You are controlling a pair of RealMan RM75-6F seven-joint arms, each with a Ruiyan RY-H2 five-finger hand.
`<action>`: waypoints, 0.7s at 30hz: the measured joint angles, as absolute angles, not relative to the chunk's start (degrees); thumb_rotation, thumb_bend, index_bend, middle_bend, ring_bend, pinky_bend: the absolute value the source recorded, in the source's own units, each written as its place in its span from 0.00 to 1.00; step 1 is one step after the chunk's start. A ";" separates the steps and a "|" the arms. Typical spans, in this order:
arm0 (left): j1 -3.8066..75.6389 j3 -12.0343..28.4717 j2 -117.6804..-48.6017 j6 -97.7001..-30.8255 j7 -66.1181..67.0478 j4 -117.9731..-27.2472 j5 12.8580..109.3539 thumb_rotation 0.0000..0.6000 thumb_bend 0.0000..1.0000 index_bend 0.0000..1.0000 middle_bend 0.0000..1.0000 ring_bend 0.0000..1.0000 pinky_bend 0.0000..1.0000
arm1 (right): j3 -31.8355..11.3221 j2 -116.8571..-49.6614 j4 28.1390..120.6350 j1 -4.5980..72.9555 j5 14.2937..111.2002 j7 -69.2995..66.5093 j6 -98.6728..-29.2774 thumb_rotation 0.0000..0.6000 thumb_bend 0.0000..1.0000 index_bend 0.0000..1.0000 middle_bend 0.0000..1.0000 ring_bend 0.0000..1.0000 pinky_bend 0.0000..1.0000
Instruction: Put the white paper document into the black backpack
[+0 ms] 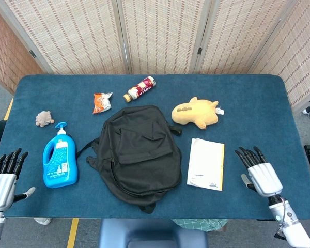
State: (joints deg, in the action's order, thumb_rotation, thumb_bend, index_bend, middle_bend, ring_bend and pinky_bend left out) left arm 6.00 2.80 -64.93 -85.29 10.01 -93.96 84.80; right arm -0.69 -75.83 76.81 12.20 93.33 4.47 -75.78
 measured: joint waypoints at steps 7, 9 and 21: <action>5.94 2.74 -64.74 -85.20 10.25 -94.46 84.70 1.00 0.13 0.04 0.02 0.02 0.00 | 0.29 -81.93 68.49 13.87 95.29 4.74 -75.15 1.00 0.45 0.02 0.07 0.05 0.00; 5.90 2.71 -64.72 -85.24 10.36 -94.49 84.73 1.00 0.13 0.04 0.02 0.02 0.00 | 0.80 -83.73 66.28 14.39 95.88 4.56 -74.80 1.00 0.45 0.02 0.06 0.05 0.00; 5.85 2.73 -64.68 -85.11 10.55 -94.61 84.48 1.00 0.13 0.04 0.02 0.02 0.00 | 3.20 -90.72 55.76 15.94 97.03 1.07 -72.93 1.00 0.47 0.02 0.06 0.02 0.00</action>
State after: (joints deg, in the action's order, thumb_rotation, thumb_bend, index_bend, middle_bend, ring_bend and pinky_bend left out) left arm 5.85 2.73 -64.68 -85.11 10.55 -94.61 84.48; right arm 3.20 -90.72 55.76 15.94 97.03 1.07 -72.93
